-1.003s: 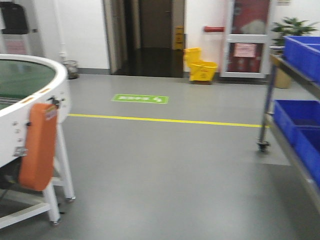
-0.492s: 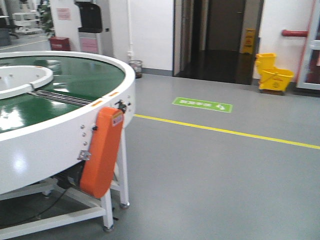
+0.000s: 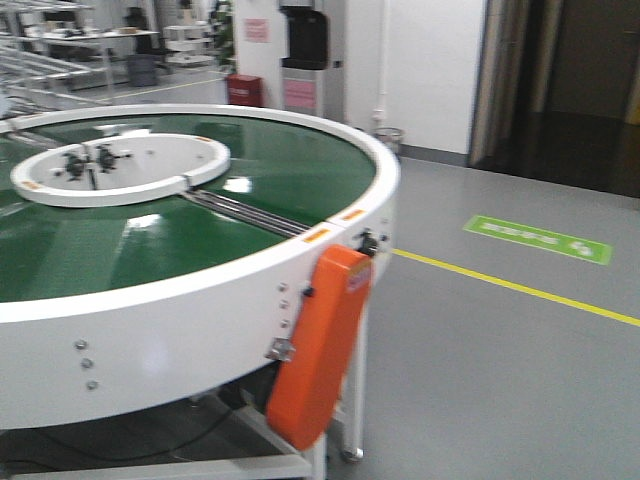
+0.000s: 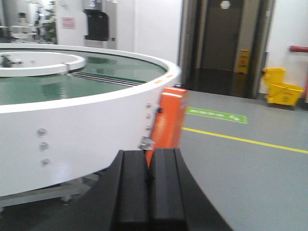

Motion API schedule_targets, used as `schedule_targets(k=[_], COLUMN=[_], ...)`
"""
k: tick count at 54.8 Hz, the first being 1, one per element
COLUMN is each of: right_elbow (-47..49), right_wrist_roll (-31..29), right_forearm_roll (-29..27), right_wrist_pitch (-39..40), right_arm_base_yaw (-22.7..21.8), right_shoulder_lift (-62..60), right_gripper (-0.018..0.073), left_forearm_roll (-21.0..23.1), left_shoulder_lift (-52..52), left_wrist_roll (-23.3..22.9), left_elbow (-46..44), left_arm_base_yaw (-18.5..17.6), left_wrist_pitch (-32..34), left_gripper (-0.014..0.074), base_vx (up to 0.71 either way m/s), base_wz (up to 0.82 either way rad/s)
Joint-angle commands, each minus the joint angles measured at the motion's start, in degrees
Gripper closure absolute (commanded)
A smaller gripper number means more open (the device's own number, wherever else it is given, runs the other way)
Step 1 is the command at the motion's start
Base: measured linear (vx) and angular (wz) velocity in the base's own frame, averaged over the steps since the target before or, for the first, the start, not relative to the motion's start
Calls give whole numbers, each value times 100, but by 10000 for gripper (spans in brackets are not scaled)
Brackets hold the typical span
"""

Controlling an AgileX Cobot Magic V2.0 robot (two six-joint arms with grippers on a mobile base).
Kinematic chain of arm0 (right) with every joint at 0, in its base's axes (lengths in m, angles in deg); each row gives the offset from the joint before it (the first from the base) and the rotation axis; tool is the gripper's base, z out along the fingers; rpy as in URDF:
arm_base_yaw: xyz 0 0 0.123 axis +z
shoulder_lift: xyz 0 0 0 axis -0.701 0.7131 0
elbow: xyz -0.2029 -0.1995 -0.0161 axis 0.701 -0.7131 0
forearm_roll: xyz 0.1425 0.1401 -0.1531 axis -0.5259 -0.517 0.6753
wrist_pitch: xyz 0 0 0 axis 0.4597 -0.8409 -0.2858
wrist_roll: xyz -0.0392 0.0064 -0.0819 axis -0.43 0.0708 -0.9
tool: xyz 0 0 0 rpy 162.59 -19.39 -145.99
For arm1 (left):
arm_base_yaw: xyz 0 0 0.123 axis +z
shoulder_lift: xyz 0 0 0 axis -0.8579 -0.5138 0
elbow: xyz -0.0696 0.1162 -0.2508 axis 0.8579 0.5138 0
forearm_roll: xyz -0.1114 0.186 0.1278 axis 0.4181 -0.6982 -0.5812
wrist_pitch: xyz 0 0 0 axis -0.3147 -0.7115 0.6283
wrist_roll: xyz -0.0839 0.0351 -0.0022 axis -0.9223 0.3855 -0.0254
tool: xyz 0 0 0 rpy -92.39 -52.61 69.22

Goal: Grab orange capacitor from left shelf to right conveyor
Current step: 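Drive to the green round conveyor holding the cylinder in the right gripper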

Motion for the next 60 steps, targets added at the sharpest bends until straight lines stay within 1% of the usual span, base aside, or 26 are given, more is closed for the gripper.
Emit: schedule_targets(k=[1,17,29,43,60], right_elbow=[159,159,159,159,159], right_wrist_roll=[-27,-27,-27,-27,-27], right_forearm_roll=[57,57,57,57,57], right_wrist_pitch=[504,504,504,504,504], right_arm_base_yaw=[-26,-26,-26,-26,-26], right_shoulder_lift=[49,49,49,49,49], right_gripper=[567,567,567,567,567], left_forearm_roll=[27,27,27,27,27], left_shoulder_lift=[20,20,20,20,20], left_wrist_roll=[-32,-32,-32,-32,-32], left_elbow=[-171,-171,-171,-171,-171], left_arm_base_yaw=[-44,-44,-44,-44,-44], left_wrist_pitch=[474,474,474,474,474], left_gripper=[603,603,603,603,603], base_vx=[40,42,43,44,40], base_wz=[56,55,39,18,5])
